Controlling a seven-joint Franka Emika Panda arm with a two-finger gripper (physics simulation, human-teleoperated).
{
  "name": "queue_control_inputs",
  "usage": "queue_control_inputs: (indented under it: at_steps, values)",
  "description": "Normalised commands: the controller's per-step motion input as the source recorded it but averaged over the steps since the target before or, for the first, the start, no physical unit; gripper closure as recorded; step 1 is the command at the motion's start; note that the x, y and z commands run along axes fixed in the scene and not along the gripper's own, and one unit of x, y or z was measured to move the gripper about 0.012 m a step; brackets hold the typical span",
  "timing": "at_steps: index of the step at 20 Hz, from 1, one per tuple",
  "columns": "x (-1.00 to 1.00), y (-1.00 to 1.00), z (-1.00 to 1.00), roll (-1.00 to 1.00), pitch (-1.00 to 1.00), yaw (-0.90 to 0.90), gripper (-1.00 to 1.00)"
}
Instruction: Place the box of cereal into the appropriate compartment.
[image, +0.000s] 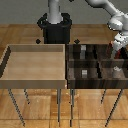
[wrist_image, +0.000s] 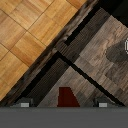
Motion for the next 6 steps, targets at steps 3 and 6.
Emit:
queue_control_inputs:
  at_steps: [3, 6]
  values:
    - [0.00, 0.00, 0.00, 0.00, 0.00, 0.00, -1.00]
    - [0.00, 0.00, 0.00, 0.00, 0.00, 0.00, -1.00]
